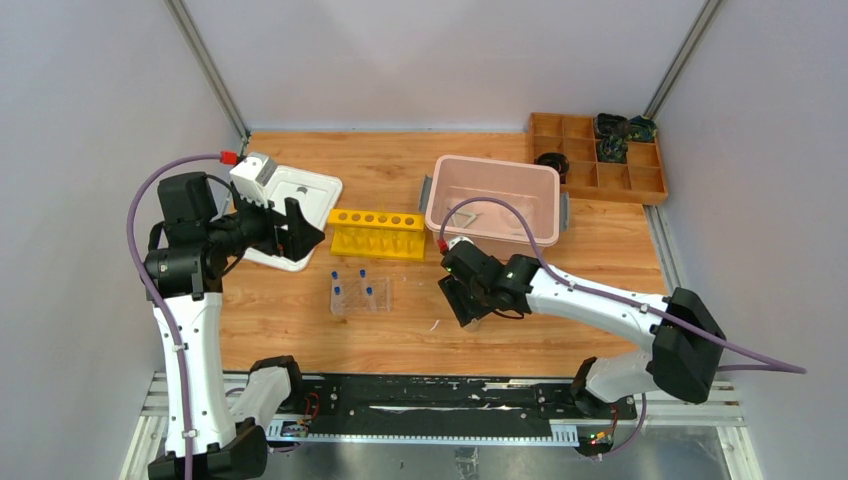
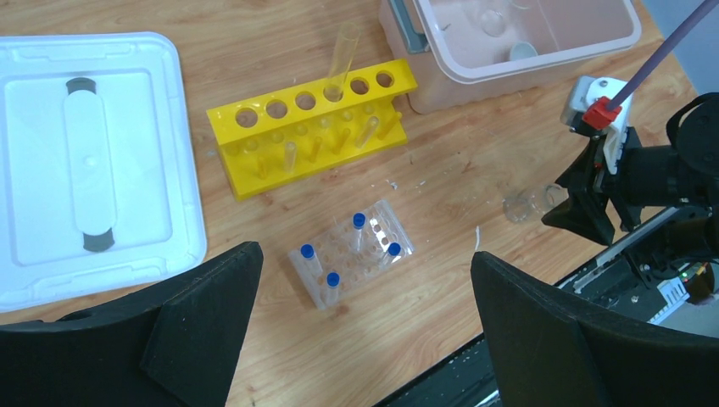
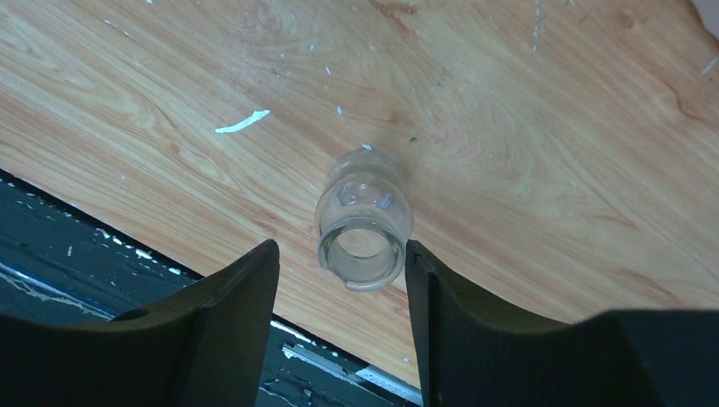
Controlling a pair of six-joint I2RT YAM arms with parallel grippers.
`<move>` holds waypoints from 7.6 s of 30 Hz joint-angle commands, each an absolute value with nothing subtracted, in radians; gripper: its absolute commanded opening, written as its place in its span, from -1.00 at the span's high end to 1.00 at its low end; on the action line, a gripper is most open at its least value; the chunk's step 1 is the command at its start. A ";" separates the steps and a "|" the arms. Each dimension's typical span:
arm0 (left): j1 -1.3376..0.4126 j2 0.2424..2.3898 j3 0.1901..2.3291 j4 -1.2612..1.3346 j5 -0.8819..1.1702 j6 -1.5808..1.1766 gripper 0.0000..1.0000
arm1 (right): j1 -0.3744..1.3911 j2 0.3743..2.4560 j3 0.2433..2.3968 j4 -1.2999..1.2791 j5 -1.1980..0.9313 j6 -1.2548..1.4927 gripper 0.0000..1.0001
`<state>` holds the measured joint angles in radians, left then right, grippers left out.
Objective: Organize the chemistry lab equipment
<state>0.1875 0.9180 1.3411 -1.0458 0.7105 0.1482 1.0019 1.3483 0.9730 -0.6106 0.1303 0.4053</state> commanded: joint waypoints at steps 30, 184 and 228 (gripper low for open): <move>0.187 0.910 1.344 -1.045 0.702 0.148 -1.00 | 0.818 1.275 1.462 -0.830 0.186 0.251 1.00; -0.494 1.039 1.595 -1.303 0.050 0.735 1.00 | 1.099 1.552 1.330 0.159 0.075 -1.457 -0.57; -0.492 1.218 1.882 -1.037 0.014 0.452 -1.00 | 0.353 1.266 1.646 -0.529 -0.524 0.383 1.00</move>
<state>-0.4885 1.2232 1.8938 -1.0103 0.0044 0.4931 0.5079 1.2465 1.6657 -0.4694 -0.1455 0.0189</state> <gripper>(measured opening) 0.996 0.205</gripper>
